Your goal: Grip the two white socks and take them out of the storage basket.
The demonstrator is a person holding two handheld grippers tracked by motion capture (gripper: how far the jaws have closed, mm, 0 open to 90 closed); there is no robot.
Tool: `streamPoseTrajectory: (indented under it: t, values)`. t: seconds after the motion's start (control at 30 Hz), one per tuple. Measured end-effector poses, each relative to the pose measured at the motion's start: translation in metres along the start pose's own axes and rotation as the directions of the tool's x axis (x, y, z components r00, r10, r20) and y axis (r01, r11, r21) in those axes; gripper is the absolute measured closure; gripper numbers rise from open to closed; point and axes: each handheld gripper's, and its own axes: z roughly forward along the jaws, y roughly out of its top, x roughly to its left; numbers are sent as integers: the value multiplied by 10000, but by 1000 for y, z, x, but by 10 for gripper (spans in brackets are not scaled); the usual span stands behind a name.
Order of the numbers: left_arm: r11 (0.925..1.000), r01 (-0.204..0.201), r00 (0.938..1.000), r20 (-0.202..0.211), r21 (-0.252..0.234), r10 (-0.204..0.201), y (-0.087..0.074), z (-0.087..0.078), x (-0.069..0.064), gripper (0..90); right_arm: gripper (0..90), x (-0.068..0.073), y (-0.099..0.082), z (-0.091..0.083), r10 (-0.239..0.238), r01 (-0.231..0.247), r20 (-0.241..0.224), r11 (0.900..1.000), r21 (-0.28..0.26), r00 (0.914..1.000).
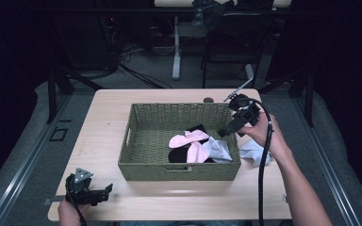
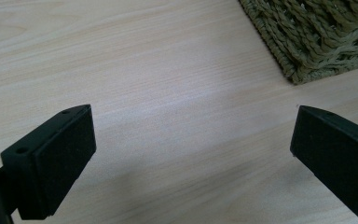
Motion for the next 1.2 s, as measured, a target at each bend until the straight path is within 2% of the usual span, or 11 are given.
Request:
streamPoseTrajectory:
  t: [0.1,0.13,0.2,0.33,0.5,0.67,0.9,1.0,1.13,1.17,1.2]
  values:
    - [10000,3,10000,15,-4,-3,0,0,0,1,27,4,6,12,-15,17,-84,9998,173,10000]
    - [10000,7,10000,24,5,-7,0,0,0,1,29,5,9,19,-137,141,-84,9986,513,9999]
    - [10000,9,10000,30,3,-9,0,0,0,1,32,5,10,22,-82,88,-123,9988,485,9999]
    - [10000,-78,10000,-32,22,78,0,0,-1,1,61,7,15,40,-185,200,-164,9952,959,9997]
    - [9999,-123,9999,-25,9,123,0,0,-2,1,103,5,15,68,-53,85,-201,9871,1601,9998]
    - [9999,-133,9999,-17,33,133,0,0,-1,1,151,3,13,86,159,-134,-97,9761,2169,9998]
    - [9999,-148,9999,-11,36,148,0,1,-1,1,256,3,13,100,189,-224,157,9643,2640,9997]
    - [9999,-128,9999,-11,39,128,0,1,-1,1,324,2,15,107,293,-374,312,9524,3027,9991]
    - [9999,-152,9999,-1,52,152,0,1,-1,1,449,0,14,112,488,-553,283,9444,3242,9984]
    - [9999,-156,9999,2,52,156,0,1,-1,1,507,0,13,114,607,-647,226,9452,3199,9979]
    - [9999,-152,9999,-10,50,153,0,1,-1,1,542,-1,13,114,636,-673,220,9415,3302,9977]
